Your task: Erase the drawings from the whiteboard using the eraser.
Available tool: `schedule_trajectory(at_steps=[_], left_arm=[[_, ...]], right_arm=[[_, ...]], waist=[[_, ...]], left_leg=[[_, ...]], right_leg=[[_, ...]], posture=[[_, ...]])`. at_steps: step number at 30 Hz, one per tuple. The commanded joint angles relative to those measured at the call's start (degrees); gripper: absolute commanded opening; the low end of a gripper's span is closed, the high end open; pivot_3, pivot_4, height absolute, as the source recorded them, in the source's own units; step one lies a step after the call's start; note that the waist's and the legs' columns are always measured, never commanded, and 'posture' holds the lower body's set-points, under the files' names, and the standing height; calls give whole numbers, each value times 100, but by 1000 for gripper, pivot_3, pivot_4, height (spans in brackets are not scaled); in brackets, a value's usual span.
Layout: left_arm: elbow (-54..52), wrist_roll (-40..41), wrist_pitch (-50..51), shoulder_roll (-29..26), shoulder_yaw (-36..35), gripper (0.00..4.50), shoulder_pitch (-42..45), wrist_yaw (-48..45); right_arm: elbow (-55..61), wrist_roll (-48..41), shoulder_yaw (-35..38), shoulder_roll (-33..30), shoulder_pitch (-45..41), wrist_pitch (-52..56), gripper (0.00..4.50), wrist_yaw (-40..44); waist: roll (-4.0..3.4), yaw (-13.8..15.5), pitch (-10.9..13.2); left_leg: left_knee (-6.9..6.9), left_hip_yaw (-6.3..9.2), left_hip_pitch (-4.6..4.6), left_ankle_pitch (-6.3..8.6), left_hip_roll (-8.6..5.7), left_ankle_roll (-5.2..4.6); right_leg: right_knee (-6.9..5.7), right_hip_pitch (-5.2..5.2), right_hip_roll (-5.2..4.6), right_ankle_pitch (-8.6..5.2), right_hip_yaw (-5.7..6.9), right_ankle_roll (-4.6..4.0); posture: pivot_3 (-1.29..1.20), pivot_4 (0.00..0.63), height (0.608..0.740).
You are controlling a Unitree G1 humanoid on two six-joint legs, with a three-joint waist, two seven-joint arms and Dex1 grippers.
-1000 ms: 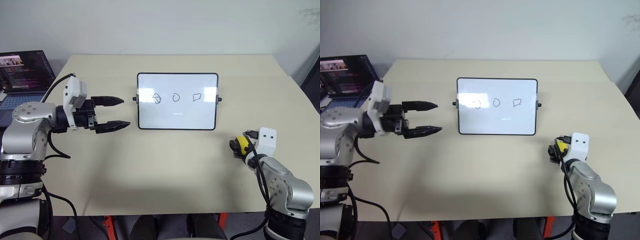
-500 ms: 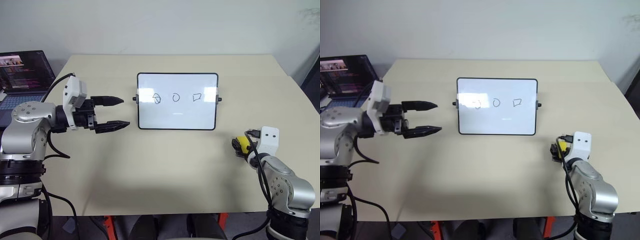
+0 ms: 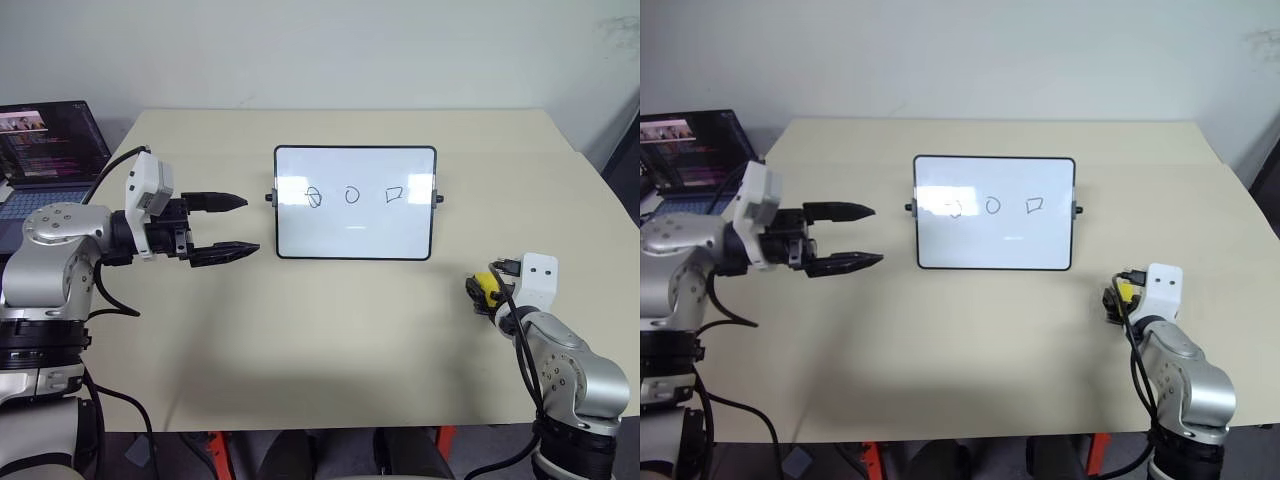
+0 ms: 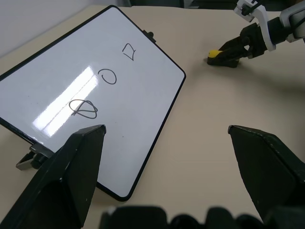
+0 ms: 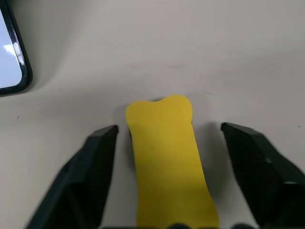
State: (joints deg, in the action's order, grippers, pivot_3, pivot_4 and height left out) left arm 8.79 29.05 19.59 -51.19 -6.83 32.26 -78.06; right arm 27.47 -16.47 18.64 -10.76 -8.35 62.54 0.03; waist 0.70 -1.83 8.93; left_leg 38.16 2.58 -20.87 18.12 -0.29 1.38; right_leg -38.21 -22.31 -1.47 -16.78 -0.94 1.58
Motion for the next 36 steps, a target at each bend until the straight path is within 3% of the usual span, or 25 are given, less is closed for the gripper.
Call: schedule_trajectory(at_steps=[1,5,14,21,27,36], left_arm=[[-66,8,-67,-111,-163,4500,167,-9],[-58,0,-77,-109,-165,4500,178,-13],[-72,-2,-69,-98,-169,4500,177,-3],[-58,-10,-71,-73,-146,4500,192,5],[-4,-64,-137,-41,-101,4500,236,2],[126,-220,-340,100,-15,4500,316,38]], right_arm=[[64,26,-7,-63,-17,-155,2452,37],[56,21,-15,-69,-14,-172,1247,41],[61,19,-33,-75,-10,-191,1239,43],[55,225,-557,-720,-507,-810,1239,442],[-461,414,-1087,-1035,-1385,-1789,1239,899],[-1915,724,-1666,-767,-2538,-2897,1239,1197]], waist=[[0,0,0],[0,0,0],[0,0,0],[-1,-3,1],[-1,-12,1],[-1,-11,1]], left_leg=[[0,0,0,0,0,0],[0,0,0,0,0,0],[0,0,0,0,0,0],[1,-2,1,0,-2,0],[1,-2,0,0,1,0],[2,-2,-6,-1,1,1]], right_leg=[[0,0,0,0,0,0],[0,0,0,0,0,0],[0,0,0,0,0,0],[-1,0,9,0,0,0],[-1,-1,11,0,-1,0],[3,-5,6,0,0,-1]], posture=[[0,150,740],[0,150,740],[0,150,740],[0,150,740],[0,150,740],[0,150,740]])
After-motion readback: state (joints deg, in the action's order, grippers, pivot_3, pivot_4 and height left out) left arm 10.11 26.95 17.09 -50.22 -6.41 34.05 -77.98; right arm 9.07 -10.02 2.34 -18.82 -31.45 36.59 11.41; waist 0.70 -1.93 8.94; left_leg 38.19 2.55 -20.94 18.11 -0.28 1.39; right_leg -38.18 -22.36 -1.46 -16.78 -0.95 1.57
